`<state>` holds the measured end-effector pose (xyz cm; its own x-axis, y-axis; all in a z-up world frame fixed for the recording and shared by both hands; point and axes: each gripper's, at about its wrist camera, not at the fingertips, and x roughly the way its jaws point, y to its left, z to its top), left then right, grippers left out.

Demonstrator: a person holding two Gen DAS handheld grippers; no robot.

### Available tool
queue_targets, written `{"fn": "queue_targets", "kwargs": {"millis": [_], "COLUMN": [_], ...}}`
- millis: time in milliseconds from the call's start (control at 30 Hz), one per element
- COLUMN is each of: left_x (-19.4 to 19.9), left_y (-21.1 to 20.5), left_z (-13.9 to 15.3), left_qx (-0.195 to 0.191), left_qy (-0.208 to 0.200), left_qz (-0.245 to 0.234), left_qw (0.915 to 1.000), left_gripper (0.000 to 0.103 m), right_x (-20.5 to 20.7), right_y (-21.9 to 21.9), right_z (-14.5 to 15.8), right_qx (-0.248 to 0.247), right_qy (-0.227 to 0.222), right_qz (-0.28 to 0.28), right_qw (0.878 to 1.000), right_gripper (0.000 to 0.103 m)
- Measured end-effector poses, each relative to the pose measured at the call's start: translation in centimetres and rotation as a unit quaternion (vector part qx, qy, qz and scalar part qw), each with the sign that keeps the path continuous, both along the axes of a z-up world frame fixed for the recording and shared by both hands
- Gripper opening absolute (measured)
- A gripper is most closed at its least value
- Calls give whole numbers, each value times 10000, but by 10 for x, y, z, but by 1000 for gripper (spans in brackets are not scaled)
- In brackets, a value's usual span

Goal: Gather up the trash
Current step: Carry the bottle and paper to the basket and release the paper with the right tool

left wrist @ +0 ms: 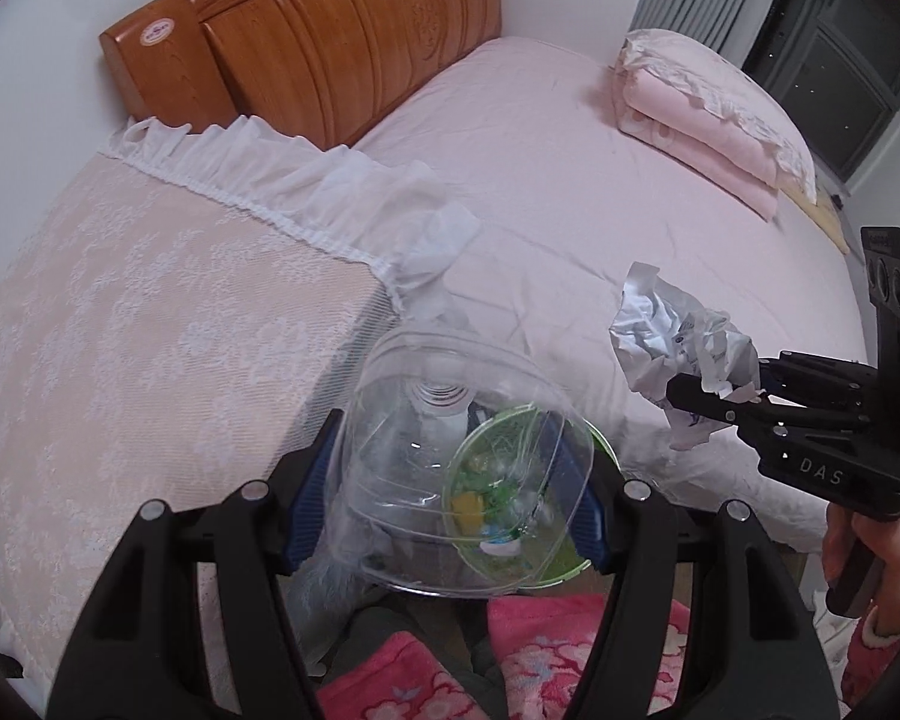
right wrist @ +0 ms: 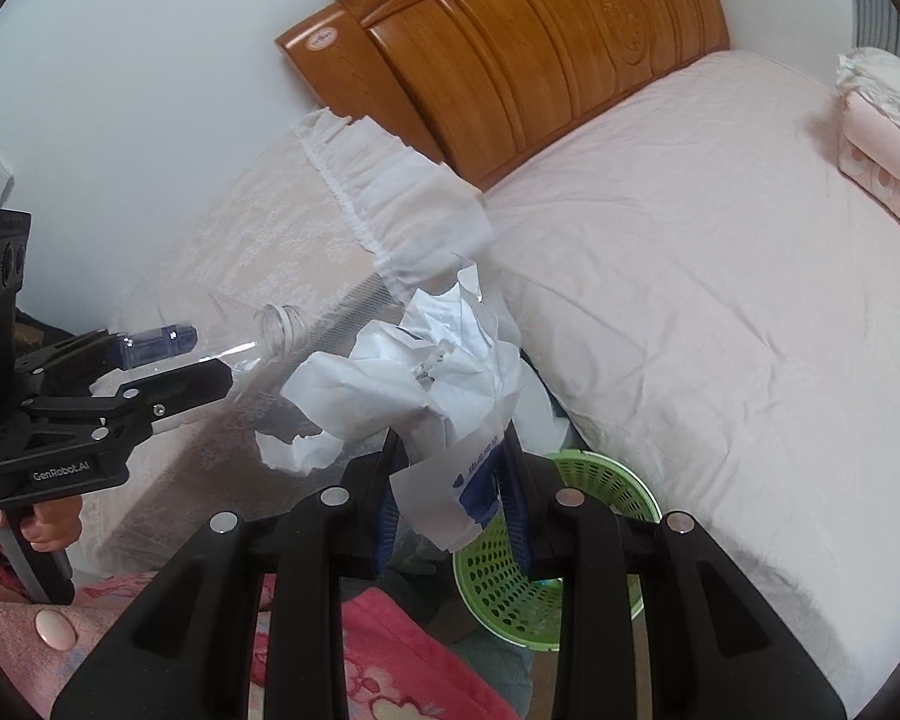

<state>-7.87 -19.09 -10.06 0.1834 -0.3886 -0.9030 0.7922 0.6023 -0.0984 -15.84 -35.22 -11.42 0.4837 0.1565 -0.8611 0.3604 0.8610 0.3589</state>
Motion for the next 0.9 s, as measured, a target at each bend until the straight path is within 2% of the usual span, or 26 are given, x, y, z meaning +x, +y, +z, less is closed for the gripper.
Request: {"fn": "queue_targets", "kwargs": {"millis": [167, 300, 333, 367, 433, 467, 500, 667, 800, 900], "left_x": [-18, -26, -28, -30, -32, -33, -34, -36, -40, -47], "left_y": [-13, -21, -22, -23, -25, -25, -25, -27, -32, -44], "left_z": [-5, -11, -12, -13, -14, -15, -16, -21, -27, -41], "left_qx": [54, 128, 148, 167, 190, 194, 205, 268, 338, 449], "left_qy": [63, 119, 135, 146, 158, 164, 165, 221, 266, 236], "left_qz": [-289, -432, -457, -481, -527, -550, -563, -599, -738, -1028], "left_qw": [9995, 9989, 9988, 9986, 9983, 9982, 9981, 9976, 9963, 9934], "left_gripper": [63, 63, 63, 63, 63, 63, 63, 63, 63, 63], "right_x": [-21, -30, -31, -33, -37, -39, -41, -61, -71, -84], "right_y": [-9, -12, -13, -12, -10, -10, -10, -18, -26, -35], "right_z": [-29, -76, -92, -101, -125, -131, -138, -142, -133, -126], "right_qx": [167, 218, 287, 328, 370, 362, 331, 320, 288, 247], "right_qy": [407, 930, 1083, 1194, 1470, 1557, 1678, 1673, 1606, 1539], "right_qz": [-319, -449, -484, -508, -536, -533, -554, -746, -1019, -1188], "right_qw": [9985, 9944, 9925, 9910, 9870, 9857, 9837, 9826, 9813, 9806], "right_gripper": [31, 31, 37, 50, 68, 75, 78, 90, 91, 91]}}
